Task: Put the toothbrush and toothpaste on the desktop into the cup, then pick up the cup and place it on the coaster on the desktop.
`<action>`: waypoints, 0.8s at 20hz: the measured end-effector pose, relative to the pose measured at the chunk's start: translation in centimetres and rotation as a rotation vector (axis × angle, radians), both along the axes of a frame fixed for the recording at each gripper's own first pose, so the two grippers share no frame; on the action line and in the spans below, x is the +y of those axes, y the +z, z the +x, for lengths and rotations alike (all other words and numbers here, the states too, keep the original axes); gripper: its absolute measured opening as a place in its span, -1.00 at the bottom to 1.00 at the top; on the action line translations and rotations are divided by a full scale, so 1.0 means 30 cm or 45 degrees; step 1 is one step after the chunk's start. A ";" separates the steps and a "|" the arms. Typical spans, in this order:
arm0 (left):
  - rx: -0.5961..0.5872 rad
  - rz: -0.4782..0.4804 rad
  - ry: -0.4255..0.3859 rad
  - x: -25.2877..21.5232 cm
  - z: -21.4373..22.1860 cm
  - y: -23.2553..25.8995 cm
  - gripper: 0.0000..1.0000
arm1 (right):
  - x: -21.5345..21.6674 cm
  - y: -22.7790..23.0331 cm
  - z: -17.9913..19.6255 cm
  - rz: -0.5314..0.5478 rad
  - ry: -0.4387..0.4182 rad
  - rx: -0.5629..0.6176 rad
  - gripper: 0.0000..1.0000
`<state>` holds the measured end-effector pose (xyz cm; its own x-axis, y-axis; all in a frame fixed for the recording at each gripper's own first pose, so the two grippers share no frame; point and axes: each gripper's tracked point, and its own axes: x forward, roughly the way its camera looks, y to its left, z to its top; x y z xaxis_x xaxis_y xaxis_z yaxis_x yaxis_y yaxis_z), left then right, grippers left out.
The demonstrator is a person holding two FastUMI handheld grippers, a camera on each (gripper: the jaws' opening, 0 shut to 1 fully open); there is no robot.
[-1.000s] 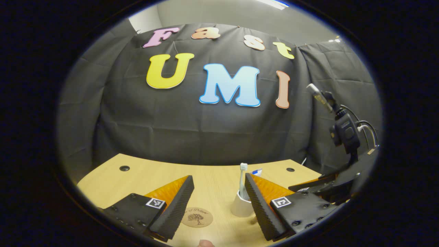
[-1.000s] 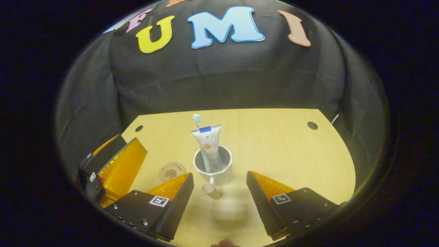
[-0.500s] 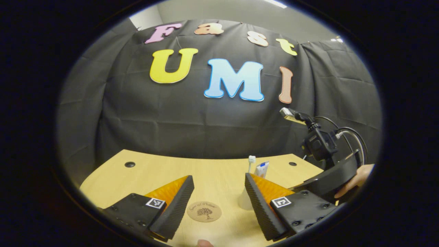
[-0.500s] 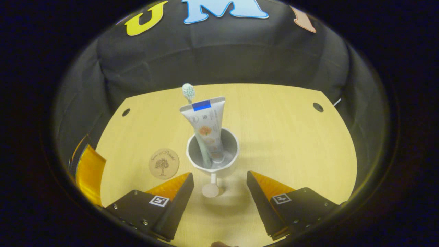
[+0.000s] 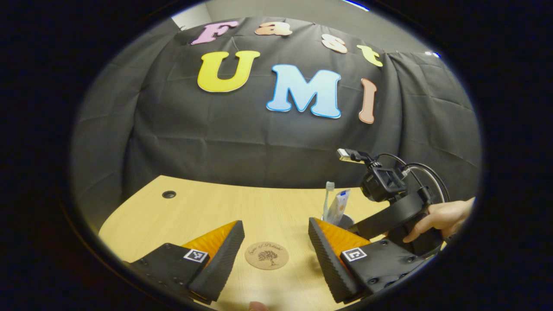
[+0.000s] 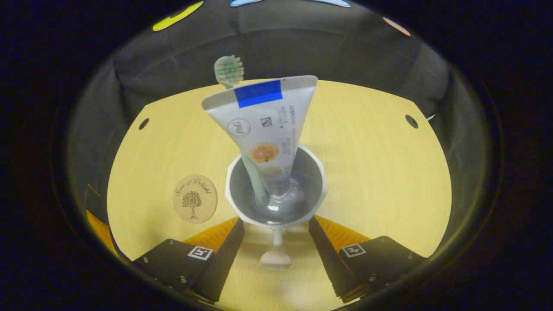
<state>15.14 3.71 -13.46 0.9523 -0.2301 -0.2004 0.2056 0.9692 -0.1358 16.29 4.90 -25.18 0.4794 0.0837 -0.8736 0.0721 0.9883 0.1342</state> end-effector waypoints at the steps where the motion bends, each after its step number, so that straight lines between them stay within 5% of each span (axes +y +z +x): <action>1: 0.005 0.001 0.002 0.007 0.000 -0.004 0.93 | 0.000 -0.010 -0.004 -0.006 -0.004 0.020 0.84; 7: 0.034 -0.006 0.017 0.035 -0.005 -0.029 0.93 | 0.006 -0.030 0.001 0.011 -0.018 0.060 0.65; 8: 0.039 -0.011 0.020 0.040 -0.008 -0.036 0.93 | 0.011 -0.030 0.000 0.020 -0.019 0.067 0.40; 11: 0.056 -0.021 0.027 0.044 -0.010 -0.048 0.92 | 0.011 -0.050 -0.014 0.016 -0.005 0.092 0.13; 13: 0.064 -0.022 0.029 0.045 -0.014 -0.054 0.93 | 0.009 -0.063 -0.016 0.006 -0.008 0.103 -0.37; 16: 0.069 -0.021 0.036 0.055 -0.014 -0.055 0.93 | 0.006 -0.057 -0.018 -0.003 0.015 0.088 -0.42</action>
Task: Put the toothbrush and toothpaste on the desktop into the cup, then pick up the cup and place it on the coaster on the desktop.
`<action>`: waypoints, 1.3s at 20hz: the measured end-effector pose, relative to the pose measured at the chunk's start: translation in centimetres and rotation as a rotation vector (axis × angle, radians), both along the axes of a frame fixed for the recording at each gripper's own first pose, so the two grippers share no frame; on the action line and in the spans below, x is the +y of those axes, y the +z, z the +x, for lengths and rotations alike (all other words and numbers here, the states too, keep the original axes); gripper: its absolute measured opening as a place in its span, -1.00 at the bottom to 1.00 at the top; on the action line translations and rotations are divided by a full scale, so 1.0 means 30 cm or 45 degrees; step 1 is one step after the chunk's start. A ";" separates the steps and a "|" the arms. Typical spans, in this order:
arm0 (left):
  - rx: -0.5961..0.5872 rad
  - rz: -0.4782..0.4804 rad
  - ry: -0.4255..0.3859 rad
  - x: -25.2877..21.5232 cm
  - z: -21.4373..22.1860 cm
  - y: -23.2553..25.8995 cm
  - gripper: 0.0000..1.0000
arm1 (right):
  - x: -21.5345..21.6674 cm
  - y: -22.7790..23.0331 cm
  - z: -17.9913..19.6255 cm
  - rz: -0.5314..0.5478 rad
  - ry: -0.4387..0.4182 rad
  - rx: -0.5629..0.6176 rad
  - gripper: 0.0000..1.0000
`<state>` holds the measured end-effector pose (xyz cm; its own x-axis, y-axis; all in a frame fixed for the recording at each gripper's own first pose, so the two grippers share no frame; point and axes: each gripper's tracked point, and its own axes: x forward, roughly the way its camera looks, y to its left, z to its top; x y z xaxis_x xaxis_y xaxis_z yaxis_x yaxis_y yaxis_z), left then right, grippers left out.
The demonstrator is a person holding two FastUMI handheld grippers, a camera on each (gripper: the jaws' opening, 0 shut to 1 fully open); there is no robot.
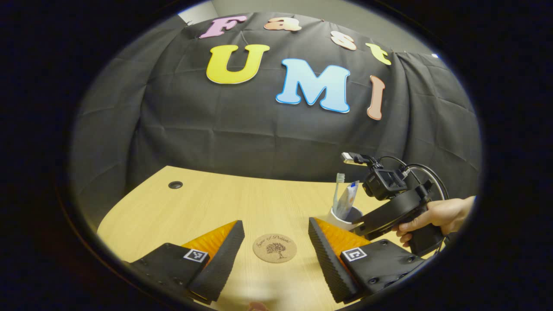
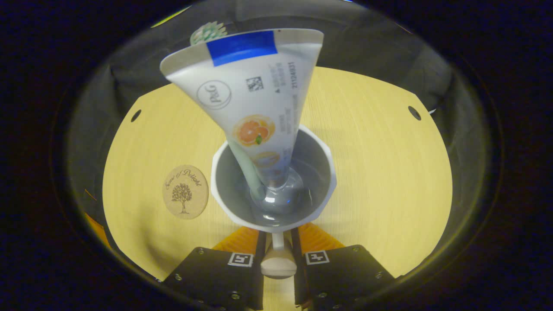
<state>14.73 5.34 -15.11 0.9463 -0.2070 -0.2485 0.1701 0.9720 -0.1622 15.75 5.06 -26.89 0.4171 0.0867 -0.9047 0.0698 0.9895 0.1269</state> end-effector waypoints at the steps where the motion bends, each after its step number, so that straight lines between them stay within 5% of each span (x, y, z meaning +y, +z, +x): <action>1: 0.002 -0.001 0.001 0.004 -0.004 -0.002 0.93 | -0.002 0.002 0.001 -0.004 0.010 -0.009 -0.42; 9: 0.010 0.001 0.021 0.030 -0.026 -0.010 0.93 | 0.022 0.033 -0.012 -0.019 0.045 -0.099 -0.46; 26: 0.048 -0.009 0.146 0.247 -0.171 -0.037 0.89 | 0.365 0.074 0.014 0.025 0.285 -0.111 -0.46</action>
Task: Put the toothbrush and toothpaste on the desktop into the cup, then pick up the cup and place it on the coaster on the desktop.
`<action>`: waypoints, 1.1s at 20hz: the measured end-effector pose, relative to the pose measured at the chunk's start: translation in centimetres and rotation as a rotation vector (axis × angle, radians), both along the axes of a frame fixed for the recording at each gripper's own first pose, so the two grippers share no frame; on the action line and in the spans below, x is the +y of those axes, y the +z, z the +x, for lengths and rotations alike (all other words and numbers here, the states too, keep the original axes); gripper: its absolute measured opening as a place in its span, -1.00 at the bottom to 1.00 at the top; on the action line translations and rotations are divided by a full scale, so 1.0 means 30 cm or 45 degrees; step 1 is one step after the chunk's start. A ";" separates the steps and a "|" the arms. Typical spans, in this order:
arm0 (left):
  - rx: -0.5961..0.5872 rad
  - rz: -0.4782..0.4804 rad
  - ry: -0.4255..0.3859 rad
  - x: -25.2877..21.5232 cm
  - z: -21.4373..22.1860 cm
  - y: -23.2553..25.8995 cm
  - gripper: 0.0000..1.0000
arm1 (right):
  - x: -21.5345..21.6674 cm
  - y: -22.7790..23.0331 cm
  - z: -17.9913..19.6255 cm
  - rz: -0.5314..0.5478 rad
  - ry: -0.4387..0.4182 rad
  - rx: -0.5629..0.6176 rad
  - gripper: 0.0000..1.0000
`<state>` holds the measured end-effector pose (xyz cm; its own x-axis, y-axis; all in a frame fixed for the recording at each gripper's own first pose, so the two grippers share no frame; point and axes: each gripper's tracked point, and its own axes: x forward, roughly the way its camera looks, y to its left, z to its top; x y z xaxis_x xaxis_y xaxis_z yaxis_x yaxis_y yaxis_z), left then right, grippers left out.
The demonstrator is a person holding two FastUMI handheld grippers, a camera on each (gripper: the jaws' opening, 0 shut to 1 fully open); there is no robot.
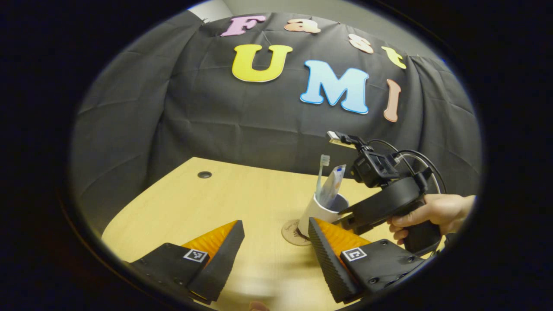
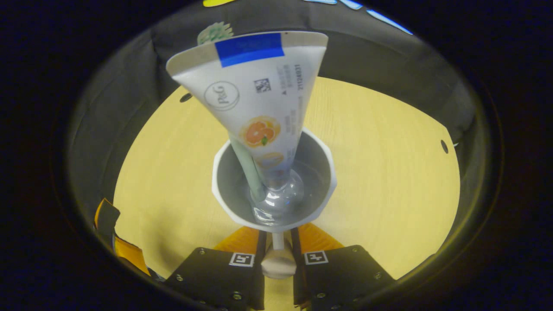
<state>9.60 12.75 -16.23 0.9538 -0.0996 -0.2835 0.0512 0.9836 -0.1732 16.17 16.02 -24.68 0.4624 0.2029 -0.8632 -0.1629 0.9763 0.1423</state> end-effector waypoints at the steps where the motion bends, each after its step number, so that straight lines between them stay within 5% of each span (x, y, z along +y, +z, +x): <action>1: 0.002 -0.001 0.006 0.009 -0.002 -0.002 0.94 | 0.013 -0.008 0.007 -0.007 0.009 0.004 -0.46; 19: 0.000 0.002 0.011 0.028 -0.017 0.007 0.94 | 0.043 0.049 0.021 -0.010 0.055 -0.028 -0.34; 22: -0.015 0.007 0.016 0.014 -0.010 0.032 0.93 | 0.016 0.121 0.014 0.030 0.041 -0.094 0.07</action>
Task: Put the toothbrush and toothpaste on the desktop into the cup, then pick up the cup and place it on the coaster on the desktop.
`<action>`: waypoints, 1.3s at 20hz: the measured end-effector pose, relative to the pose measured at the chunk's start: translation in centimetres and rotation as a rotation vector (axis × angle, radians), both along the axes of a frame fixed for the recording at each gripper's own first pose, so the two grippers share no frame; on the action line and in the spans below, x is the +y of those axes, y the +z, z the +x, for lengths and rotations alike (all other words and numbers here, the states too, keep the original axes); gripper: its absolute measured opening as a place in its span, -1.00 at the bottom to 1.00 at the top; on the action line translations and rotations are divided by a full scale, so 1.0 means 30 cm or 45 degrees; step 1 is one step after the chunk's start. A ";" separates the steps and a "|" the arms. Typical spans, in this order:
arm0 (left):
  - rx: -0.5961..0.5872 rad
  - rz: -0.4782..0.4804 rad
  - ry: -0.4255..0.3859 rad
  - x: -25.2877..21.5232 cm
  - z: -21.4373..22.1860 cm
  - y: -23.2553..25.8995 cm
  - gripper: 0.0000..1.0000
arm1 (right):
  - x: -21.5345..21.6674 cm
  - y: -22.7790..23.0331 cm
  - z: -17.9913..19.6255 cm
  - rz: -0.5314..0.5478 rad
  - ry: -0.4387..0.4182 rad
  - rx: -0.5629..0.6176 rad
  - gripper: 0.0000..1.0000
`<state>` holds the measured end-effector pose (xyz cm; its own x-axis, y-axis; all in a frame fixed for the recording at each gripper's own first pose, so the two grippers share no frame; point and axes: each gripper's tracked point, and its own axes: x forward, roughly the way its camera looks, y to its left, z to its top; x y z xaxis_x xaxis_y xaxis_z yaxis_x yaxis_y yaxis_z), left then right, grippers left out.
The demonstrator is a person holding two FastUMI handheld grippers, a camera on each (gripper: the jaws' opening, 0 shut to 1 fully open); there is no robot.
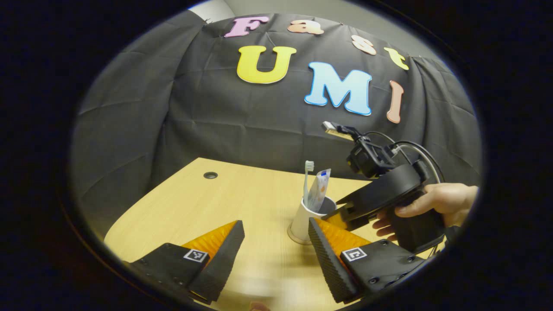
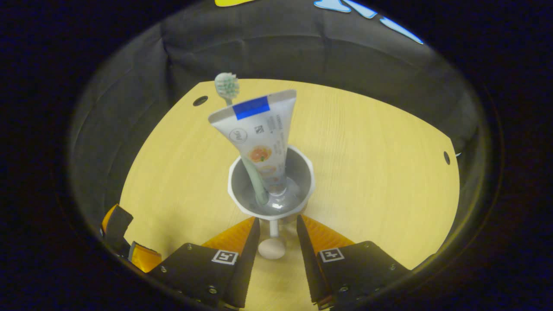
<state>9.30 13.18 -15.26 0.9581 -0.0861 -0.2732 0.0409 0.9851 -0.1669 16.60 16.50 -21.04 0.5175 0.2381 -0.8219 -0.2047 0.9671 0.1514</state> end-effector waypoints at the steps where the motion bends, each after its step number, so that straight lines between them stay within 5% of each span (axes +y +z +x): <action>1: -0.007 0.005 -0.001 -0.006 0.001 0.011 0.94 | -0.005 0.031 -0.004 0.022 -0.001 -0.024 0.07; 5: -0.052 0.037 -0.016 -0.045 0.019 0.067 0.93 | -0.062 0.116 -0.054 0.064 -0.024 -0.104 0.30; 6: -0.065 0.040 -0.021 -0.058 0.024 0.083 0.93 | -0.079 0.130 -0.069 0.071 -0.036 -0.125 0.49; 11: -0.115 0.060 -0.044 -0.125 0.027 0.160 0.93 | -0.187 0.229 -0.169 0.118 -0.104 -0.234 0.71; 26: -0.303 0.068 -0.058 -0.290 -0.056 0.454 0.92 | -0.545 0.565 -0.376 -0.032 -0.280 -0.934 0.67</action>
